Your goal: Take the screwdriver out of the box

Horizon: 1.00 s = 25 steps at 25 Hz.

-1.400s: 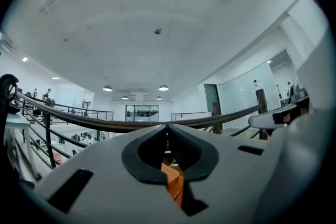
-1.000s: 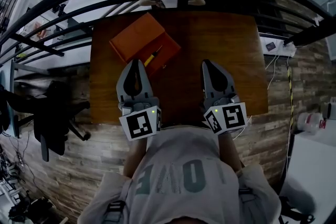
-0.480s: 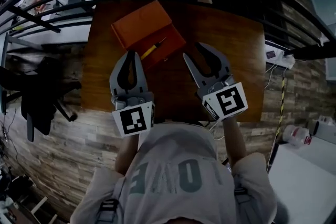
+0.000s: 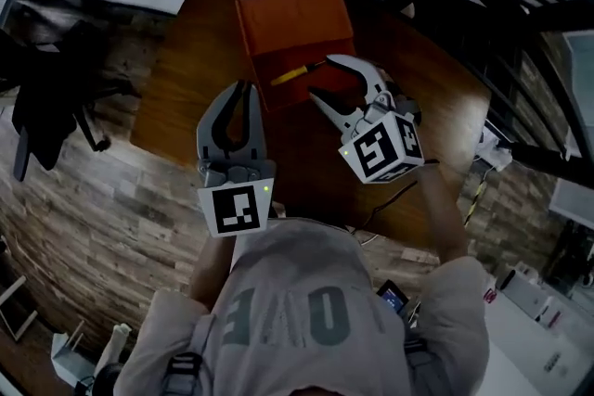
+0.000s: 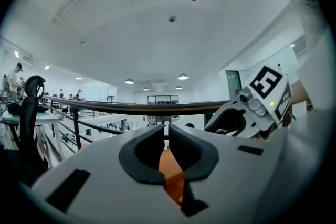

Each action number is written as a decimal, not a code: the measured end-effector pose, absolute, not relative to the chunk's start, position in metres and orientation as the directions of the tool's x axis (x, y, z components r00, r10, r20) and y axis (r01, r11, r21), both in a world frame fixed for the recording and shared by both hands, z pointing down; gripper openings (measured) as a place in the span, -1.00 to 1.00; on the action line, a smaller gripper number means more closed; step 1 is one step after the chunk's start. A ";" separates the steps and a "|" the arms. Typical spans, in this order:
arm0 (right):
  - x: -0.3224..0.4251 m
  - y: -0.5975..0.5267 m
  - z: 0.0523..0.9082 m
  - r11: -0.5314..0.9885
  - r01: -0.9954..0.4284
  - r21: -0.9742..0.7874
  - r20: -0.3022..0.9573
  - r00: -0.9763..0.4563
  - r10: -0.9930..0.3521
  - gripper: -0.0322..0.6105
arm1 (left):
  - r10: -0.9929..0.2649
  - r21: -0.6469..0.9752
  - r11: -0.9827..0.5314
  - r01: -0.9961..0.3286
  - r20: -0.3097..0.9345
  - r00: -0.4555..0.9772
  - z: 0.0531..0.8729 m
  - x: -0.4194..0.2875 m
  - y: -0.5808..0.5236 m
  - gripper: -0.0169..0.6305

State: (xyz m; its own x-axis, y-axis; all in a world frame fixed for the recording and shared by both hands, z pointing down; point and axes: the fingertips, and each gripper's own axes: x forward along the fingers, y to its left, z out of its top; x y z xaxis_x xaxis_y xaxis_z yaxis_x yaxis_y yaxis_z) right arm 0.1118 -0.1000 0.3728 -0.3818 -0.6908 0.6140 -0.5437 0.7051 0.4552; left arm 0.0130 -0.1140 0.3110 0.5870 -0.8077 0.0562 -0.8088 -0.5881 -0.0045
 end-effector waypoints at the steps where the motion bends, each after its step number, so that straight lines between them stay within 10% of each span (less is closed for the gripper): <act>1: 0.108 -0.105 0.384 0.736 -0.501 0.455 0.644 -0.386 -0.661 -0.23 | -0.810 -0.005 -0.584 -0.811 0.065 0.583 0.316 0.010 -0.116 -0.88; 25: 0.091 -0.134 0.568 0.957 0.159 0.243 0.967 -0.123 -0.225 -0.35 | -0.867 -0.001 -0.467 -0.884 0.200 0.457 0.391 -0.028 -0.122 -0.88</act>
